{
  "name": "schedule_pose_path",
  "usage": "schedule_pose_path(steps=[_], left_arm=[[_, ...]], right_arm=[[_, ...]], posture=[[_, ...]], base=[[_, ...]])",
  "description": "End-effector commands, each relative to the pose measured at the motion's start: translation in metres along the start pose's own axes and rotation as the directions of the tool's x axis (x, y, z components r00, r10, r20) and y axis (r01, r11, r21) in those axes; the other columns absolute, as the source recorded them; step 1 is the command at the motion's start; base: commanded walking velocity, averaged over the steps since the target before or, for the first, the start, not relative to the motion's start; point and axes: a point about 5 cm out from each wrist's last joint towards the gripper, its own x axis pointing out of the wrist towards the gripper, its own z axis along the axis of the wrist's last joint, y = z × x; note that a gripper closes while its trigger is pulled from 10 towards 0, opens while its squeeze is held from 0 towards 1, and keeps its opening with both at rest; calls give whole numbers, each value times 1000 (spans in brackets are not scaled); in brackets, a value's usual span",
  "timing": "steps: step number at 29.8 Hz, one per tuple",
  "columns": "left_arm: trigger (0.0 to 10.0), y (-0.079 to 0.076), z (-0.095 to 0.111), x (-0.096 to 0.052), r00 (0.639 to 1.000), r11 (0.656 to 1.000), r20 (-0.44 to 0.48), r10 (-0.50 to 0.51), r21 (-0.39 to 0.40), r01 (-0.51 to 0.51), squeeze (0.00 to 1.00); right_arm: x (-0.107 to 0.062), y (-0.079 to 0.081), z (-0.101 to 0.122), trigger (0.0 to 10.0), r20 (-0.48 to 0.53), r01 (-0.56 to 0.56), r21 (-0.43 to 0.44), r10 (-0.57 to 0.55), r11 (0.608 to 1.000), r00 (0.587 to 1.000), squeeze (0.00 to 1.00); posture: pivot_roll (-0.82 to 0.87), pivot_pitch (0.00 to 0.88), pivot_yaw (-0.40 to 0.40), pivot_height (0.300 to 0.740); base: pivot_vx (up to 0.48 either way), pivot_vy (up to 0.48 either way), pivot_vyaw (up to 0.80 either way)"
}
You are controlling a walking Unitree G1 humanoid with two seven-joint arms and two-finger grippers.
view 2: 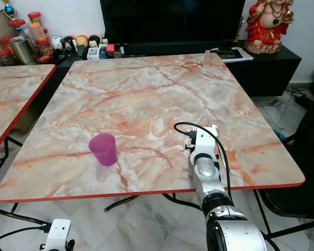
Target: Setting the table
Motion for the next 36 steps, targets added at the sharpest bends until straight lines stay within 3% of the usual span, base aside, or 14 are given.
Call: schedule_pose_path(steps=[1,32,34,36], left_arm=[[10000,1,-3,0,1000,1000,-24,-10,28,11,0],[10000,-3,-3,0,999,999,-41,-33,27,34,0],[10000,-4,-4,0,998,999,-47,-40,19,40,0],[10000,-4,-4,0,998,999,-51,-44,14,44,0]], right_arm=[[1,-1,-1,10000,-15,6,11,-6,1000,1000,0],[-6,4,-25,10000,-121,-63,-4,62,998,991,0],[-7,3,-29,0,-147,-72,-28,67,997,987,0],[-7,2,-30,0,-154,-74,-38,67,997,986,0]], posture=[[2,28,67,740],[4,36,65,740],[5,38,65,740],[5,39,65,740]], base=[[0,0,0],[0,0,0],[0,0,0],[0,0,0]])
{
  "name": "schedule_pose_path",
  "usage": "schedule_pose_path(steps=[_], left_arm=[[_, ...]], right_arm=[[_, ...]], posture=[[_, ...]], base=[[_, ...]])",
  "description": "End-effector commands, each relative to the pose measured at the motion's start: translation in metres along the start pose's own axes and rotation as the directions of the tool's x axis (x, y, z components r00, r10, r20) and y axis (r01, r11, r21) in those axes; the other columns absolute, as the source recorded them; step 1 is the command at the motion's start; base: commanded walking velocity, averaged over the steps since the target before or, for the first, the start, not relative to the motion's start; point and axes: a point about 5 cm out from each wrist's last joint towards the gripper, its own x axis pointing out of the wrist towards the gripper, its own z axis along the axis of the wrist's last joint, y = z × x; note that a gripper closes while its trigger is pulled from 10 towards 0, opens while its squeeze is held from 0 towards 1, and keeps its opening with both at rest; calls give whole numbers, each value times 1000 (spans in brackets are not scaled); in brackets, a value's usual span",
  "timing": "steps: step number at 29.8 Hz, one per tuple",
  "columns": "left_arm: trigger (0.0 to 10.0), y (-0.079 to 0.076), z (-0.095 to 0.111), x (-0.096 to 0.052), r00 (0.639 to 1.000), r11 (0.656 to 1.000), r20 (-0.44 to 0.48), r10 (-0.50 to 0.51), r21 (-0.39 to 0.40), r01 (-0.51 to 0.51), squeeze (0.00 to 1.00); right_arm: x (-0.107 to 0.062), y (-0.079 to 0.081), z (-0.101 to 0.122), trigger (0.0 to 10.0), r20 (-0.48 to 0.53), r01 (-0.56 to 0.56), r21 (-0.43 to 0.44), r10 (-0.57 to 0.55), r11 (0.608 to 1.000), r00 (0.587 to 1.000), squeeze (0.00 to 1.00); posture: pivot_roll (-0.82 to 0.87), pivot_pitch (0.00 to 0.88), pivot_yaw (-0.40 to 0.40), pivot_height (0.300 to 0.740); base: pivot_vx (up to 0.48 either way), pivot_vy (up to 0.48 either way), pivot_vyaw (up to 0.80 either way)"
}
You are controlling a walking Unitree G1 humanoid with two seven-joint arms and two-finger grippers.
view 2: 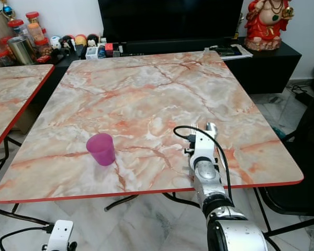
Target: Setting the table
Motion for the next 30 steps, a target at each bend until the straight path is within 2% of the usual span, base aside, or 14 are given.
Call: schedule_pose_path(steps=[1,21,26,28,29,30], left_arm=[[10000,0,-1,0,1000,1000,-16,-10,-5,10,0],[10000,-2,-3,0,999,999,-36,-40,-15,39,0],[10000,-2,-3,0,998,999,-35,-43,-7,43,0],[10000,-2,-1,1,999,999,-31,-42,-5,42,0],[10000,-2,-1,1,999,999,-30,-41,-5,40,0],[10000,-2,-1,1,999,999,-30,-41,-5,40,0]], right_arm=[[-5,1,-25,0,-118,-13,-16,11,1000,993,0],[-3,-2,-18,0,-92,17,-1,-17,1000,996,0],[-2,-1,-8,0,-31,24,22,-23,999,999,0],[-1,1,3,0,51,16,-3,-16,1000,999,0],[-1,3,6,1255,77,7,-14,-6,1000,997,0],[-1,3,6,1255,77,7,-14,-6,1000,997,0]], posture=[[5,39,65,740],[6,30,70,740],[0,16,68,740],[0,16,68,740],[-4,9,66,740],[-4,9,66,740]], base=[[0,0,0],[0,0,0],[0,0,0],[0,0,0],[0,0,0],[0,0,0]])
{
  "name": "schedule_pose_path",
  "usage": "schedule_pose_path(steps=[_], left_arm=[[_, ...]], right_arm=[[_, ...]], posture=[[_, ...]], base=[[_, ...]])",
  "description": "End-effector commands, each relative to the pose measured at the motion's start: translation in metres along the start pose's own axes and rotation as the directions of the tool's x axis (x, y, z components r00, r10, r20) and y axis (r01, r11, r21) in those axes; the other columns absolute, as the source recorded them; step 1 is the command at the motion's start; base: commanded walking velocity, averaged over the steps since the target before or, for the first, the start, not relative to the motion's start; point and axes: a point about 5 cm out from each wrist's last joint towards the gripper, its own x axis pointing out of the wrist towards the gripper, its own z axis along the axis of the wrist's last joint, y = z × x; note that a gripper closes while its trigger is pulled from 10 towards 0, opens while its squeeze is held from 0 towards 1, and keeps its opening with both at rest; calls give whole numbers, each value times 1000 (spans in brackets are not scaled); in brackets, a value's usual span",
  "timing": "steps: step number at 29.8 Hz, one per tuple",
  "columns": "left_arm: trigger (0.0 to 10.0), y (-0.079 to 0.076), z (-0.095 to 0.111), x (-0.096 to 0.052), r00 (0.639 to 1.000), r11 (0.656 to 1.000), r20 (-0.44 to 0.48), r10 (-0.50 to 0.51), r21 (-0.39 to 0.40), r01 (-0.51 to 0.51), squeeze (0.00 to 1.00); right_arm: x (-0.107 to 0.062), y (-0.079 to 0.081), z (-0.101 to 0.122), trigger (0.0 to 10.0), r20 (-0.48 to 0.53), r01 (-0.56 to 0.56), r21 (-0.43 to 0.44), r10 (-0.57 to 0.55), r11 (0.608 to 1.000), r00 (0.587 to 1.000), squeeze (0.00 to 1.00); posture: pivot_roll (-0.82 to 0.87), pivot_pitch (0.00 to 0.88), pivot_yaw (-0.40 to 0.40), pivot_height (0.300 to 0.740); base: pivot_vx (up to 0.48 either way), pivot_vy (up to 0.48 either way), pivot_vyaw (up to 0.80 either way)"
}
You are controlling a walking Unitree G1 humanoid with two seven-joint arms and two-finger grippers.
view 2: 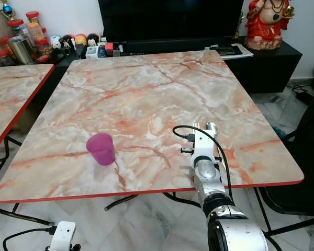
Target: Setting the table
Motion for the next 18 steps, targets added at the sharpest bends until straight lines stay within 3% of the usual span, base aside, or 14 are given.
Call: schedule_pose_path(steps=[1,9,12,15,17,18], left_arm=[[10000,3,0,0,1000,1000,-10,7,7,-7,0],[10000,1,-1,0,1000,1000,-9,13,7,-13,0],[10000,1,-1,0,1000,1000,3,26,-7,-26,0],[10000,0,-2,0,999,999,4,32,-9,-32,0],[10000,0,-2,0,999,999,5,34,-13,-34,0],[10000,0,-2,0,999,999,4,38,-9,-38,0]], right_arm=[[-1,7,8,10000,70,-21,-9,22,1000,997,0],[-6,25,33,10000,253,-73,82,50,994,966,0],[-12,36,47,10000,367,-89,26,74,996,928,0],[-20,39,60,10000,468,-72,32,49,997,882,0],[-21,40,62,10000,484,-74,37,47,997,874,0],[-26,42,66,10000,530,-75,-2,65,997,846,0]], posture=[[-7,4,63,740],[-15,0,50,740],[-16,0,46,740],[-24,0,40,740],[-25,0,39,740],[-25,0,32,740]], base=[[0,0,0],[0,0,0],[0,0,0],[0,0,0],[0,0,0],[0,0,0]])
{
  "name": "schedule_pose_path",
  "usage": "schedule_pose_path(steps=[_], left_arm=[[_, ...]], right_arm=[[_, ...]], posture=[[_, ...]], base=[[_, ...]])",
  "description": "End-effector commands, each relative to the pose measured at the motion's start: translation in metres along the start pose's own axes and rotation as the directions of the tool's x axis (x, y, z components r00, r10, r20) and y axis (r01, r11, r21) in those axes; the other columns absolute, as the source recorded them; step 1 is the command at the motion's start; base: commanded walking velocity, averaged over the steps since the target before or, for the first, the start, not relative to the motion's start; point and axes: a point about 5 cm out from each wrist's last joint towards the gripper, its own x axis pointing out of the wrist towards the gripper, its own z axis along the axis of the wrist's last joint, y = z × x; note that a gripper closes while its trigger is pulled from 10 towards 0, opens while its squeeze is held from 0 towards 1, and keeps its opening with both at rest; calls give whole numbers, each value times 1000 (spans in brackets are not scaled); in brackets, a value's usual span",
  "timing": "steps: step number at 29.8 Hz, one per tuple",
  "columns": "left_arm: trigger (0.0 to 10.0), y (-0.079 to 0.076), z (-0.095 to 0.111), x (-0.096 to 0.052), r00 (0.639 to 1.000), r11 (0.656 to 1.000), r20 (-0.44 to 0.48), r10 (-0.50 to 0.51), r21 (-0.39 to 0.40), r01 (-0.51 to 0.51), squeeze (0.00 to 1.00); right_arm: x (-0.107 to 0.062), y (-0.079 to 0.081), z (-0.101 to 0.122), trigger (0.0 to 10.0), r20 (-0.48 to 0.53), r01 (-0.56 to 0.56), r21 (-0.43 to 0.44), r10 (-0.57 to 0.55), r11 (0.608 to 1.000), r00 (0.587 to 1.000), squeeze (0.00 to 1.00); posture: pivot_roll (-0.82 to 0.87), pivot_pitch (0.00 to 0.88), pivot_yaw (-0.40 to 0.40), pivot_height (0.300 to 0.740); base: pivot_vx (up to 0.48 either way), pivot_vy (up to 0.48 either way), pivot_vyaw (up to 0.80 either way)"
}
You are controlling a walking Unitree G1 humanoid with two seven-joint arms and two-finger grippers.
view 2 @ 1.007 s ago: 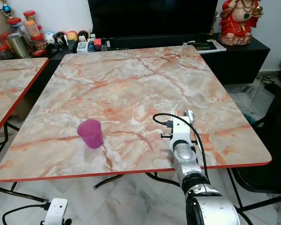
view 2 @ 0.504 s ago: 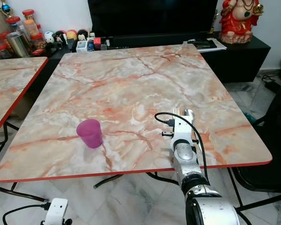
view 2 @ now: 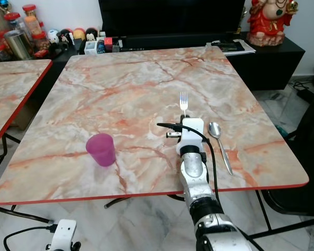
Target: Setting the table
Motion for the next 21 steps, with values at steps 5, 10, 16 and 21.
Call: schedule_pose_path(steps=[5,10,16,21], left_arm=[[10000,1,-4,-1,1000,1000,-2,24,-20,-24,0],[10000,4,-1,-1,999,997,11,46,-62,-45,0],[10000,9,-1,-1,997,994,2,76,-82,-76,0],[10000,10,-5,-2,996,991,-13,92,-93,-93,0]], right_arm=[[-4,5,15,10000,111,-25,-37,29,999,993,0],[-5,6,19,10000,133,-23,-20,25,1000,991,0],[-4,4,22,10000,129,-12,-32,16,999,991,0],[-1,5,25,10000,135,-25,-37,30,999,990,0]], posture=[[-24,0,29,740],[-30,11,25,740],[-18,35,18,740],[-20,42,16,740]], base=[[0,0,0],[0,0,0],[0,0,0],[0,96,0]])
